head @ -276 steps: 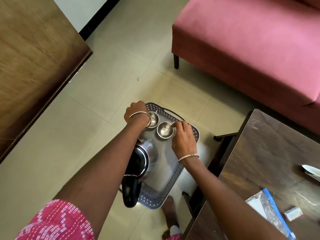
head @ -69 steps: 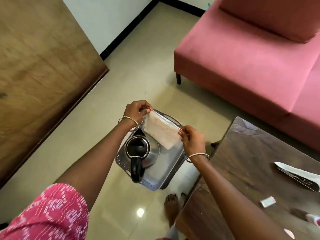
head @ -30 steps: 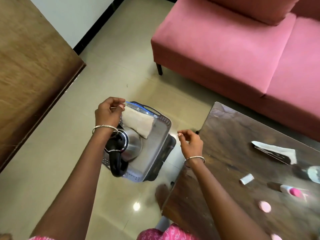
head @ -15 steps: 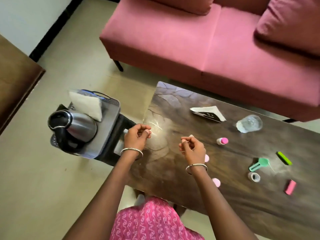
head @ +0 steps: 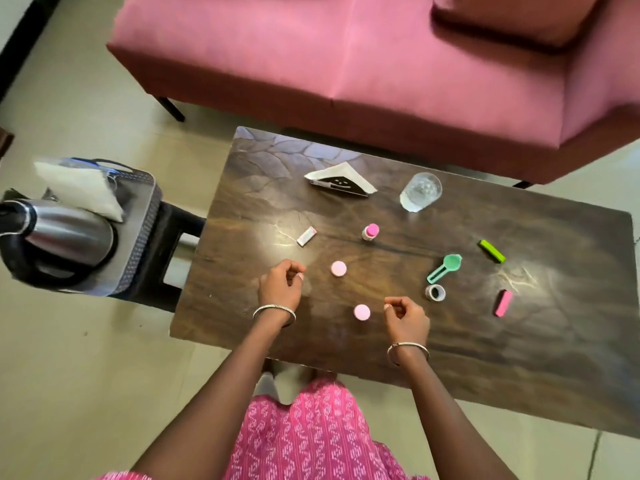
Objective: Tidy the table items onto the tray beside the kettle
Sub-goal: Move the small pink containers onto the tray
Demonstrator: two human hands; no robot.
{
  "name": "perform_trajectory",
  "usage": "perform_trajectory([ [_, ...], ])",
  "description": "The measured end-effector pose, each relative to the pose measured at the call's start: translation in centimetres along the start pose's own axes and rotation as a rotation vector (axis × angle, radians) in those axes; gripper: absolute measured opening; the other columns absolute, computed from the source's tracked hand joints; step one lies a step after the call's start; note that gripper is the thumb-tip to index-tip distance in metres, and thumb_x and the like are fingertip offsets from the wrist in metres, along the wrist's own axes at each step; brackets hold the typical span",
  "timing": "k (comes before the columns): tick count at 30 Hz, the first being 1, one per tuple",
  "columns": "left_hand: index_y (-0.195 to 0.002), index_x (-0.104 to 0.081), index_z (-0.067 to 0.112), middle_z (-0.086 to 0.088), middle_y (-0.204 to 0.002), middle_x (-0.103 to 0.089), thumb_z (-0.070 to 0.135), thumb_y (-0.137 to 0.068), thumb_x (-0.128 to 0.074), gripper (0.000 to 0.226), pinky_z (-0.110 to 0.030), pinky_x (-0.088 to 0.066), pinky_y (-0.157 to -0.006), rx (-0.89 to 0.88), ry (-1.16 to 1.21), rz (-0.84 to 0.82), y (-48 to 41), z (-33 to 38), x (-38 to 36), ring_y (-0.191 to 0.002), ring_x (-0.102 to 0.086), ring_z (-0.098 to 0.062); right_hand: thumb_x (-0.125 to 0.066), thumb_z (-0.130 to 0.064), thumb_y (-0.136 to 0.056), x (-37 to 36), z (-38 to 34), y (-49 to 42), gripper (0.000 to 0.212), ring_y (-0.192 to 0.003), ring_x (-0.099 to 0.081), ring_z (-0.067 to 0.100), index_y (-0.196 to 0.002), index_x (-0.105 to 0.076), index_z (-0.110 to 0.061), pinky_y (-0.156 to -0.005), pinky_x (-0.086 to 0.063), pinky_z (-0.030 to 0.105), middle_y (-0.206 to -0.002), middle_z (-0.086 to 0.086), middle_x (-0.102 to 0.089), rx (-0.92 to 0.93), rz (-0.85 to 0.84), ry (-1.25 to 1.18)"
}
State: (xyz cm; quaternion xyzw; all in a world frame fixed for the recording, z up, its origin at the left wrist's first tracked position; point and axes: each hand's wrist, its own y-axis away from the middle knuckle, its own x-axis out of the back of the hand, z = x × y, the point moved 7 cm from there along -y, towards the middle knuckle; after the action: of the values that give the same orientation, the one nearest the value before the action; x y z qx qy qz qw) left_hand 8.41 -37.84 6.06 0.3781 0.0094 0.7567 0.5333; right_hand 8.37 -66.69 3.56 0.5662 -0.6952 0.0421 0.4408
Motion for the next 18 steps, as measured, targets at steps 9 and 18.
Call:
perform_trajectory([
  [9, -0.130, -0.055, 0.018, -0.008, -0.127, -0.056, 0.019, -0.090, -0.059, 0.040, -0.037, -0.043, -0.096, -0.191, -0.502, -0.293, -3.8, -1.3, -11.0, -0.114, -0.056, -0.031, -0.084, -0.020, -0.073, -6.9, 5.1, -2.1, 0.066, -0.118, -0.057, 0.026, -0.131, -0.055, -0.011, -0.103, -0.044, 0.035, -0.125, 0.011, -0.059, 0.096, -0.337, 0.322],
  [18, -0.142, -0.038, 0.033, -0.004, -0.131, -0.042, 0.028, -0.089, -0.066, 0.060, -0.044, -0.055, -0.083, -0.283, -0.705, -0.304, -6.6, -2.9, -16.2, -0.103, -0.059, -0.028, -0.076, -0.014, -0.078, -10.9, 5.6, -3.9, 0.047, -0.110, -0.053, 0.030, -0.122, -0.059, -0.012, -0.096, -0.046, 0.036, -0.121, 0.008, -0.055, 0.278, -0.281, 0.462],
])
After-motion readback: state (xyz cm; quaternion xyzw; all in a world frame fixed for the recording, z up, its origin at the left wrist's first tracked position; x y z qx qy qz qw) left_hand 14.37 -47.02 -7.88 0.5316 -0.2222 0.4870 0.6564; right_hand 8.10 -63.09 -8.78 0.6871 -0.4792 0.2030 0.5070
